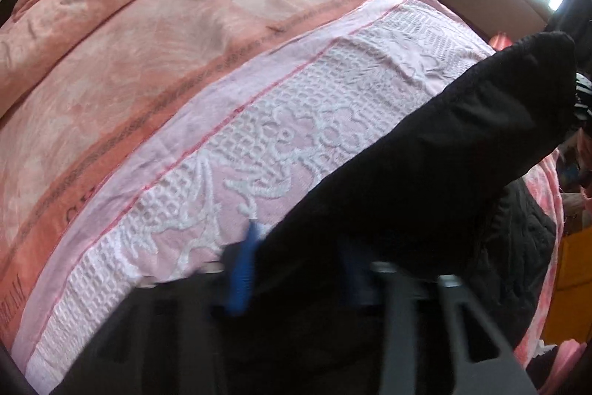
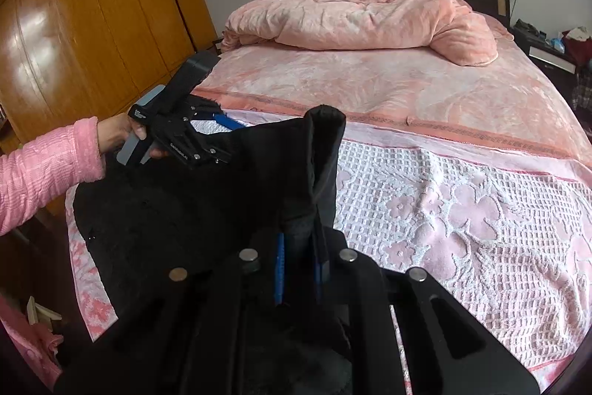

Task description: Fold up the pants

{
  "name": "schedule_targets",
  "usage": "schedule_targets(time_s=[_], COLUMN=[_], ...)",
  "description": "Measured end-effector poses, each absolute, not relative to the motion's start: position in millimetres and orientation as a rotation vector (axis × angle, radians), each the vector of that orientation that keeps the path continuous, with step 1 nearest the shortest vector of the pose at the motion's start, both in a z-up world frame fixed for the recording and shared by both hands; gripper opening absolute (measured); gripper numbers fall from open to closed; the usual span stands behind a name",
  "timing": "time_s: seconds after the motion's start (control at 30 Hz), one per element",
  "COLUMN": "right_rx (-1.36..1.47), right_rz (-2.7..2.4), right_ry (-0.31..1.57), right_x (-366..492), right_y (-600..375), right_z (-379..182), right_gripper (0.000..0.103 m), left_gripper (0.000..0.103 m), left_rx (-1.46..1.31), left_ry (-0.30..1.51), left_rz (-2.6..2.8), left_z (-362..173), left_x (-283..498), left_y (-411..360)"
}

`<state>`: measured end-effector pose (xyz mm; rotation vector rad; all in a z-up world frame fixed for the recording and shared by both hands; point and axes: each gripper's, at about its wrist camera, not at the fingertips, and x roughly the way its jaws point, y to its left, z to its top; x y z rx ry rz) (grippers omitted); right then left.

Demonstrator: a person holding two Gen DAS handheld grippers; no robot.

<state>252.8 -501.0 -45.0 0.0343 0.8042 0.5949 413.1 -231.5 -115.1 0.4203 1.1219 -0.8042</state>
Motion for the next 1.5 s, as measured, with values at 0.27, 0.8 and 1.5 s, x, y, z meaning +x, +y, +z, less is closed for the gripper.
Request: schedule_targets(time_s=[0.27, 0.8, 1.5], right_rx=[0.103, 0.208, 0.231], right_rz=[0.537, 0.385, 0.167], right_ry=[0.789, 0.836, 1.046], right_x=[256, 172, 82], right_y=[-507, -515, -514], right_z=[-46, -97, -157], right_gripper=[0.011, 0.007, 0.039], left_gripper=[0.007, 0.007, 0.009], left_rx=[0.341, 0.627, 0.536], left_ry=[0.901, 0.521, 0.783], left_rz=[-0.527, -0.292, -0.355], left_z=[-69, -93, -162], left_x=[376, 128, 70], left_y=[-208, -229, -223])
